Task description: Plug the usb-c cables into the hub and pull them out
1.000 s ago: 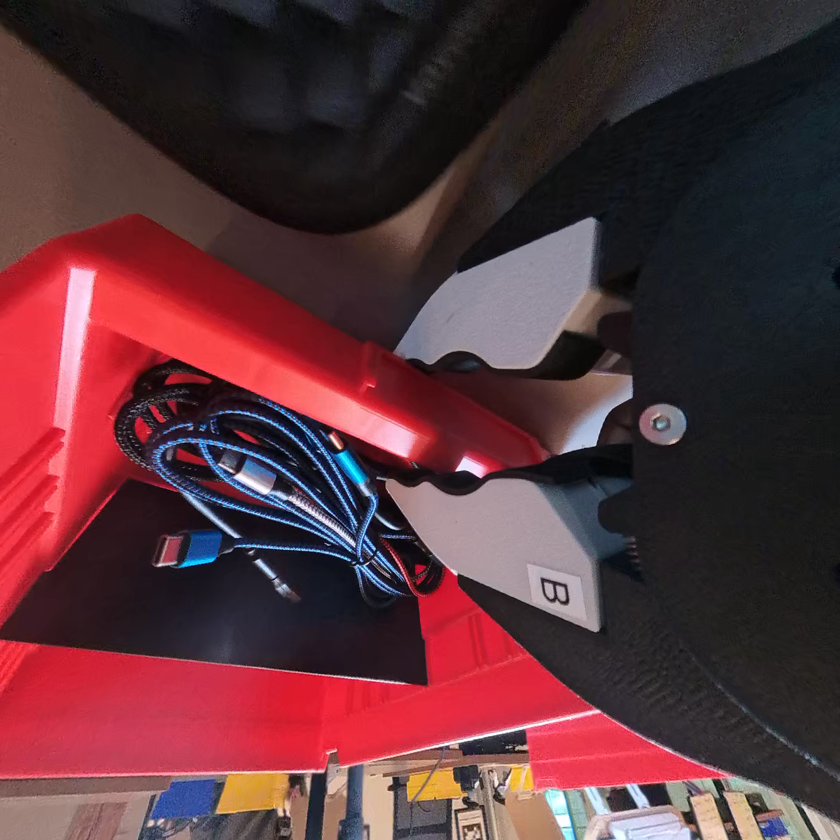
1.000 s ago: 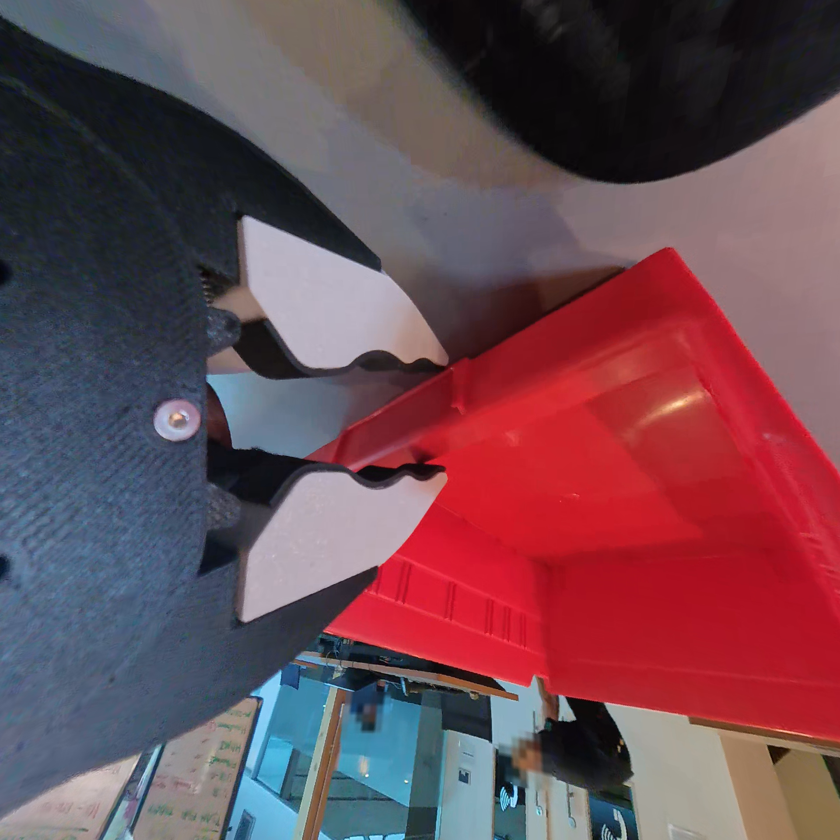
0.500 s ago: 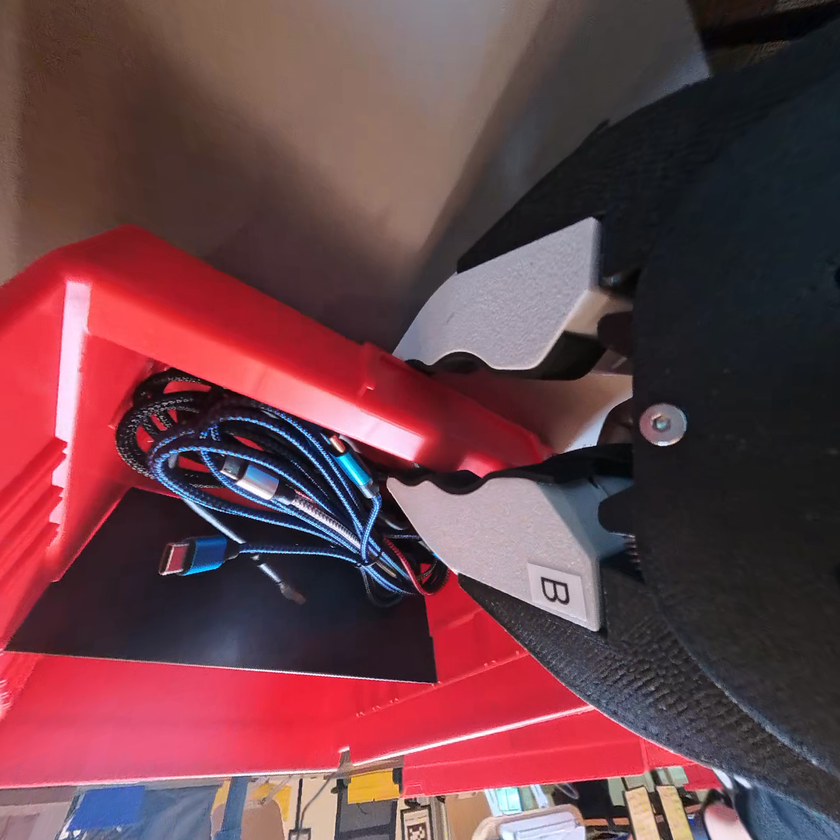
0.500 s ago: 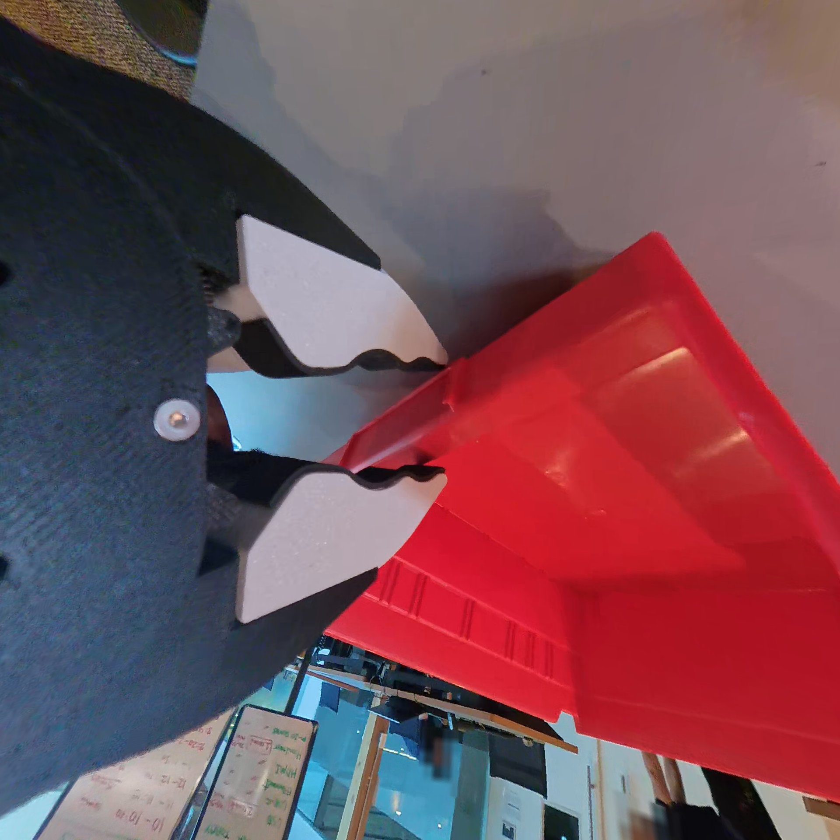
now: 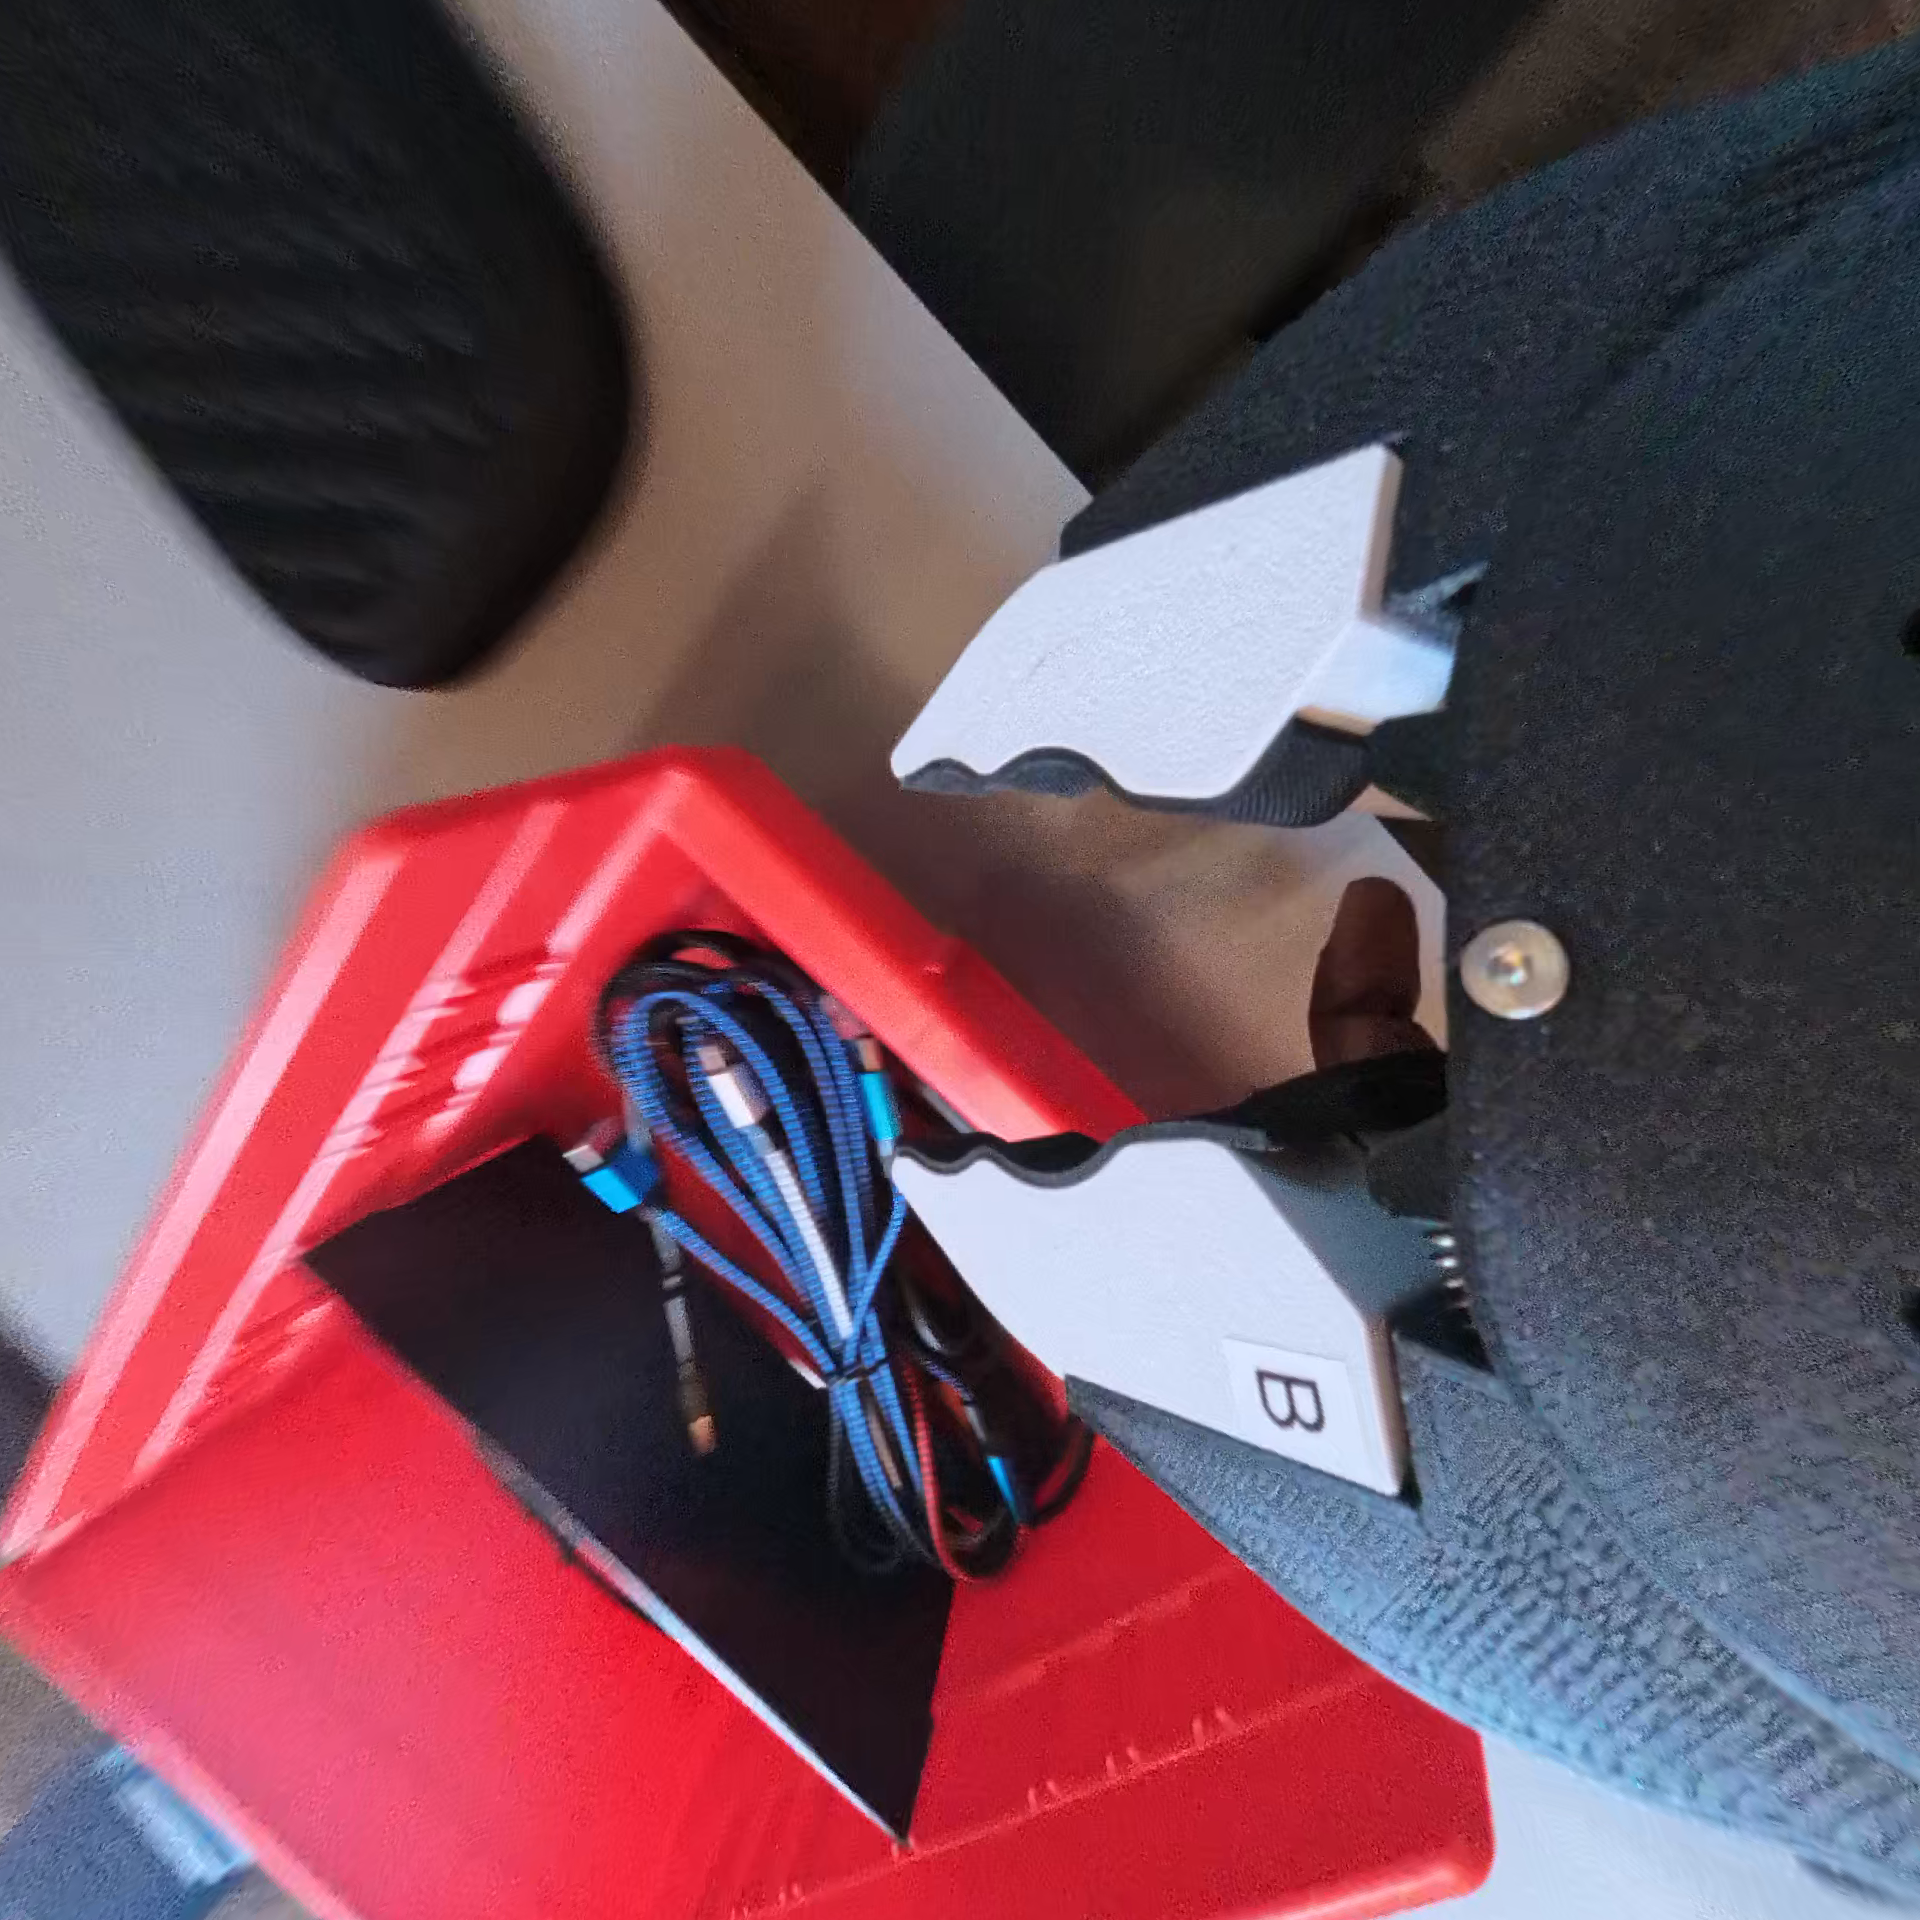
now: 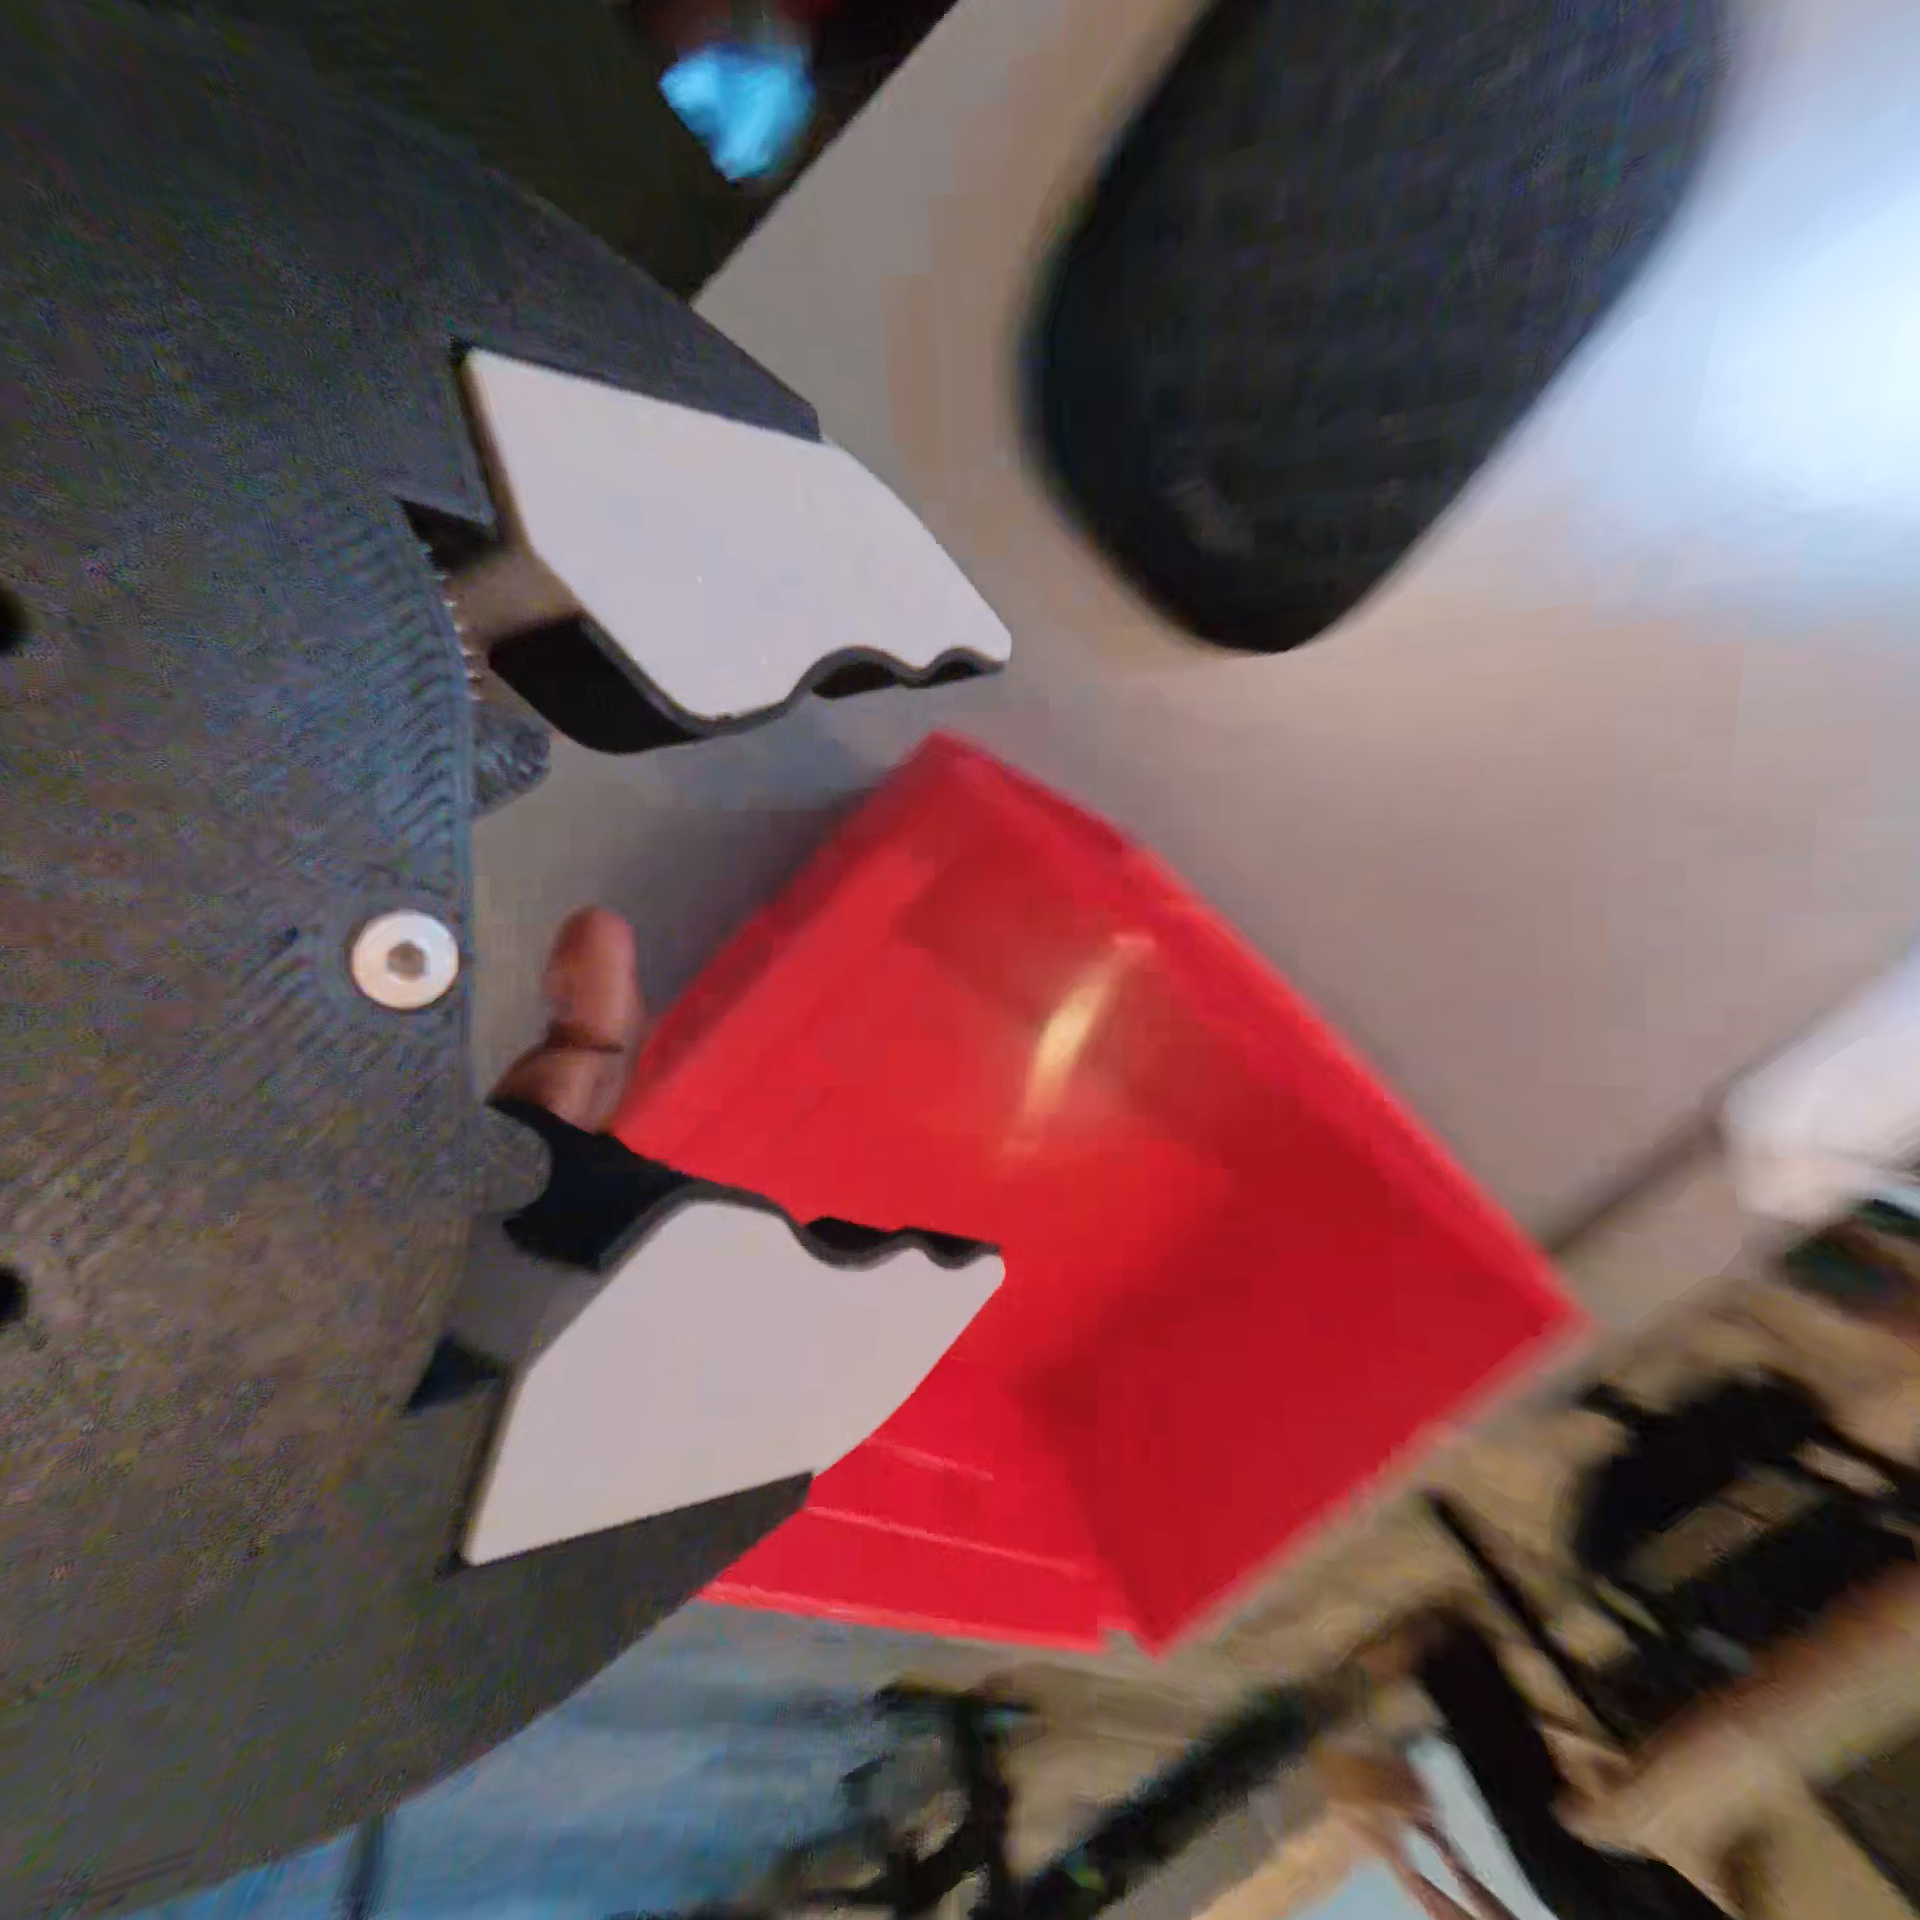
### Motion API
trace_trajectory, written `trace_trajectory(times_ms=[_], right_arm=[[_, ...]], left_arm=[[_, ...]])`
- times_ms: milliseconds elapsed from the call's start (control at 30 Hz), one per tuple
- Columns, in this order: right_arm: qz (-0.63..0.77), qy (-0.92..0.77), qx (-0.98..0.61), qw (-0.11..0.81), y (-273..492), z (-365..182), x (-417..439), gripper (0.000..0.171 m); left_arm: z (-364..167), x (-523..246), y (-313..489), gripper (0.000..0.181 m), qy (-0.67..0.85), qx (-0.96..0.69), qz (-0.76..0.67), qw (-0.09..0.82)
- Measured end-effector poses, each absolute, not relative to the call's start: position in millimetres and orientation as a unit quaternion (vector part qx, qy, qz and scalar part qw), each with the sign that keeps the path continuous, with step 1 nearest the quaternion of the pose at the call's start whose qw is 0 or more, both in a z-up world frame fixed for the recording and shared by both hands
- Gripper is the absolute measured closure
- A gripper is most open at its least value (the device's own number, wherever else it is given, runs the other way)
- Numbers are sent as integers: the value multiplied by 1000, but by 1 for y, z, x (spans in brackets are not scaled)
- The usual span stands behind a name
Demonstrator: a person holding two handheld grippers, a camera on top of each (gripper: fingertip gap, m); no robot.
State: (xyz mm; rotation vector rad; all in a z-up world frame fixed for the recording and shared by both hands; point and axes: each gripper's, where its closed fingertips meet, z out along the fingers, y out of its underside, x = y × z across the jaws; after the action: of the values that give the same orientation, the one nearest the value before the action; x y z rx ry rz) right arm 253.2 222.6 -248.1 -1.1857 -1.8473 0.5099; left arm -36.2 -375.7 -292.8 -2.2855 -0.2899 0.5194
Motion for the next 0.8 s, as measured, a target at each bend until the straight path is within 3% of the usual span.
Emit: trace_trajectory(times_ms=[33,167,233,300,500,667,800], right_arm=[[270,-712,-460,457,211,-227,245,64],[519,-558,-377,526,167,-144,227,29],[613,-494,-322,526,143,-117,227,25],[665,-462,-316,494,125,-115,218,25],[608,-553,-328,465,70,-176,156,26],[616,-546,-307,477,35,-189,124,26],[624,-542,-308,472,17,-207,107,26]], left_arm=[[-276,-35,-372,107,-139,-873,193,427],[-203,-45,-362,90,-217,-752,174,598],[-163,-48,-358,69,-219,-672,166,687],[-133,-56,-360,60,-215,-595,208,746],[-142,-61,-321,52,-147,-669,290,669],[-135,-106,-300,81,-96,-732,325,591],[-159,-175,-297,91,-88,-812,336,470]])
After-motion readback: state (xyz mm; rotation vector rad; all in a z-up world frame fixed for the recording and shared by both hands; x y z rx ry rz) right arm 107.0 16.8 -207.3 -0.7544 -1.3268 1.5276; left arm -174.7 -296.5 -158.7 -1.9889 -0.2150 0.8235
